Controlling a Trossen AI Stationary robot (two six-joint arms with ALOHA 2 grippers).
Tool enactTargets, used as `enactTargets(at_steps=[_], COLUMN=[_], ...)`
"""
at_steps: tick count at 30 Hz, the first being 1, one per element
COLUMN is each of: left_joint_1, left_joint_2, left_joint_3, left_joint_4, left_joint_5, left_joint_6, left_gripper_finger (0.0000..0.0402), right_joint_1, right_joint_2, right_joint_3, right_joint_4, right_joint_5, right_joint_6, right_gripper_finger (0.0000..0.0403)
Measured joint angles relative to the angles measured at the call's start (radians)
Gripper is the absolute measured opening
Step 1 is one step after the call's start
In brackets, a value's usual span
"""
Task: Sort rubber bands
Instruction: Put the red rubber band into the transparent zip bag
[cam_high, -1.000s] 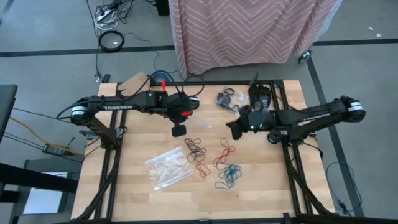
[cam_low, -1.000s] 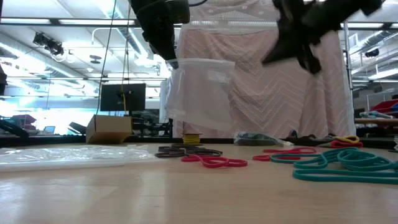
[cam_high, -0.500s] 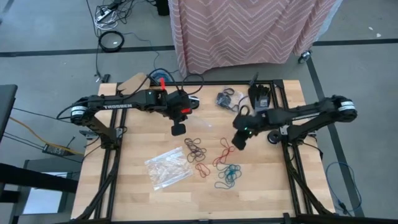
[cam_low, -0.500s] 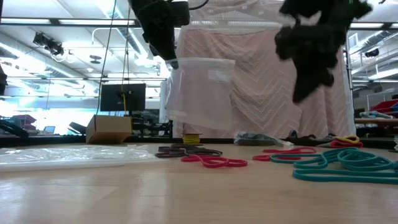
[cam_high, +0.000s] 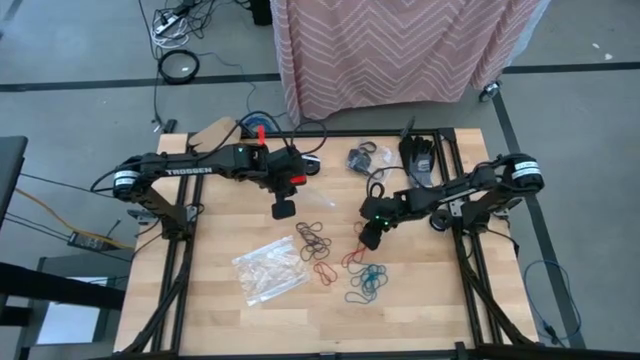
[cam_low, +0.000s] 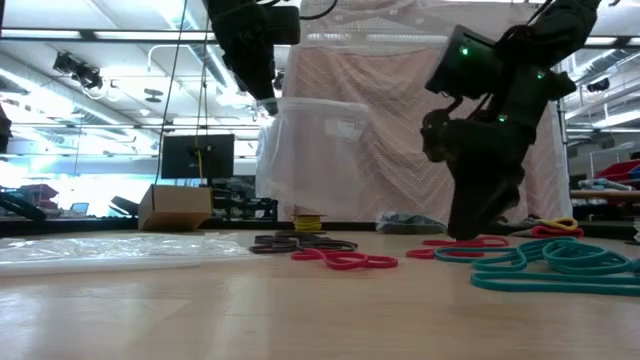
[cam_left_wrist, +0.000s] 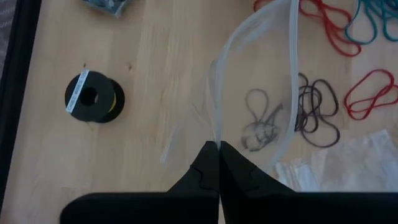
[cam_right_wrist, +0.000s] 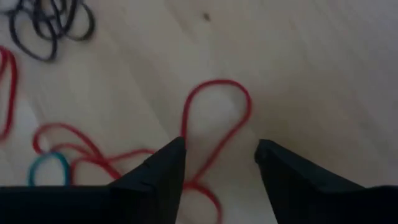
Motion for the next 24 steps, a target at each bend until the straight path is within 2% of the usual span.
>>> enactTargets(at_steps=[2, 4, 8, 9, 16, 24], left_joint_1=[0.000, 0.000, 0.000, 0.000, 0.000, 0.000], left_joint_2=[0.000, 0.000, 0.000, 0.000, 0.000, -0.001], left_joint_3=[0.000, 0.000, 0.000, 0.000, 0.000, 0.000], left_joint_4=[-0.015, -0.028, -0.035, -0.035, -0.038, -0.050], left_joint_5=[-0.010, -0.014, -0.015, -0.016, -0.016, -0.006], left_joint_6=[0.000, 0.000, 0.000, 0.000, -0.001, 0.000], left_gripper_finger=[0.0000, 0.0000, 0.0000, 0.0001, 0.0001, 0.0001], right_joint_1=[0.009, 0.021, 0.030, 0.030, 0.018, 0.008], right_joint_2=[0.022, 0.028, 0.005, 0.002, -0.035, -0.232], right_joint_3=[0.005, 0.006, 0.003, 0.005, 0.014, 0.116], right_joint_4=[0.003, -0.006, -0.044, -0.053, -0.052, -0.042], right_joint_5=[0.023, 0.066, 0.107, 0.109, 0.079, 0.135], right_joint_6=[0.095, 0.179, 0.195, 0.188, 0.202, 0.114], right_gripper_finger=[0.0191, 0.0160, 0.0030, 0.0018, 0.0001, 0.0000])
